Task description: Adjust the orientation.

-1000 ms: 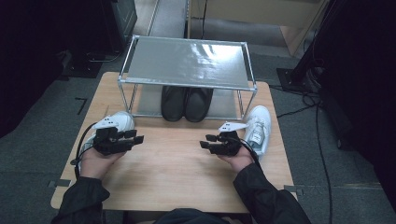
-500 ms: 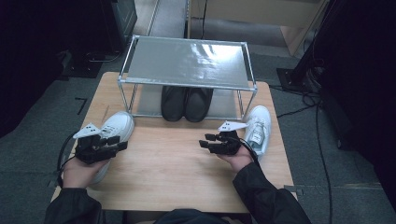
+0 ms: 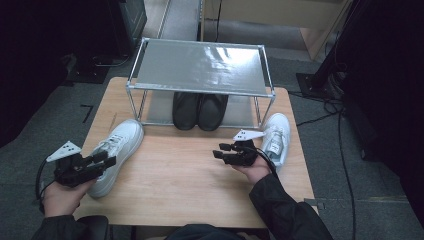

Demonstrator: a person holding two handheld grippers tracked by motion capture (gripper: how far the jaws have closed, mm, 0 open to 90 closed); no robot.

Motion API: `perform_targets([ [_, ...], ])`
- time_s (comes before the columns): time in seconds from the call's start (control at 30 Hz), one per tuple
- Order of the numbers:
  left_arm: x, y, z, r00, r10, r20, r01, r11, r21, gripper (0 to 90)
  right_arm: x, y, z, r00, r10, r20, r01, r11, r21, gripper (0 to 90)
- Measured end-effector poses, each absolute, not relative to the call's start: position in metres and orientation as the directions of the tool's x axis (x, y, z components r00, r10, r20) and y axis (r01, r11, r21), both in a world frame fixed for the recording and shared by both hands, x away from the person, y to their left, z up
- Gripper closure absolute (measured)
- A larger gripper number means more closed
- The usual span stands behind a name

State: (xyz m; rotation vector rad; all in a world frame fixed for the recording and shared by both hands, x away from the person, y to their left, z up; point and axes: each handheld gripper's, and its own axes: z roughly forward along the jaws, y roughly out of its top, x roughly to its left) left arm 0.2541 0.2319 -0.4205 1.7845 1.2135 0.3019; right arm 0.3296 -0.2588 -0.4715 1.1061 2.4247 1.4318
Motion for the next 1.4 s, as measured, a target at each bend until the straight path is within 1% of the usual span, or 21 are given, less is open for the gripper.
perform_targets([
  [0.07, 0.253, 0.234, -0.421, 0.468, 0.84, -0.275, 0.604, -0.078, 0.793, 55.0, 0.33, -0.259, -0.472, -0.726, 0.639, 0.254, 0.533, 0.288, 0.796, 55.0],
  [0.2, 0.259, 0.234, -0.427, 0.452, 0.857, -0.247, 0.622, -0.104, 0.776, 55.7, 0.33, -0.259, -0.472, -0.725, 0.64, 0.254, 0.532, 0.287, 0.797, 54.7],
  [0.3, 0.265, 0.231, -0.435, 0.44, 0.857, -0.268, 0.636, -0.086, 0.767, 56.3, 0.33, -0.259, -0.472, -0.724, 0.641, 0.256, 0.534, 0.286, 0.796, 54.6],
  [0.33, 0.266, 0.229, -0.437, 0.447, 0.856, -0.26, 0.635, -0.099, 0.766, 57.0, 0.33, -0.259, -0.473, -0.722, 0.642, 0.257, 0.535, 0.285, 0.795, 54.6],
  [0.37, 0.268, 0.227, -0.438, 0.45, 0.859, -0.245, 0.629, -0.11, 0.769, 58.3, 0.33, -0.259, -0.473, -0.723, 0.642, 0.256, 0.535, 0.285, 0.795, 54.6],
  [0.43, 0.273, 0.224, -0.44, 0.452, 0.857, -0.246, 0.638, -0.118, 0.761, 60.4, 0.33, -0.259, -0.473, -0.723, 0.643, 0.254, 0.534, 0.286, 0.796, 54.6],
  [0.57, 0.279, 0.221, -0.442, 0.447, 0.863, -0.233, 0.648, -0.133, 0.75, 67.4, 0.329, -0.259, -0.473, -0.723, 0.643, 0.253, 0.533, 0.285, 0.797, 54.6],
  [0.63, 0.279, 0.222, -0.442, 0.434, 0.866, -0.249, 0.652, -0.111, 0.75, 70.5, 0.329, -0.26, -0.473, -0.723, 0.644, 0.252, 0.531, 0.285, 0.798, 54.6],
  [0.73, 0.28, 0.222, -0.442, 0.434, 0.866, -0.247, 0.654, -0.114, 0.748, 72.8, 0.329, -0.26, -0.472, -0.72, 0.645, 0.256, 0.535, 0.281, 0.797, 54.6],
  [0.93, 0.28, 0.221, -0.44, 0.415, 0.869, -0.271, 0.674, -0.093, 0.732, 80.4, 0.329, -0.26, -0.472, -0.722, 0.644, 0.253, 0.531, 0.281, 0.799, 54.7],
  [1.1, 0.277, 0.219, -0.432, 0.393, 0.886, -0.245, 0.67, -0.094, 0.737, 83.0, 0.329, -0.261, -0.472, -0.719, 0.648, 0.25, 0.528, 0.276, 0.803, 55.0],
  [1.27, 0.27, 0.219, -0.425, 0.41, 0.862, -0.297, 0.654, -0.051, 0.755, 83.5, 0.33, -0.262, -0.472, -0.718, 0.648, 0.255, 0.531, 0.272, 0.803, 55.2],
  [1.4, 0.266, 0.202, -0.419, 0.447, 0.843, -0.298, 0.654, -0.081, 0.752, 83.5, 0.329, -0.261, -0.472, -0.719, 0.647, 0.252, 0.529, 0.276, 0.802, 55.8],
])
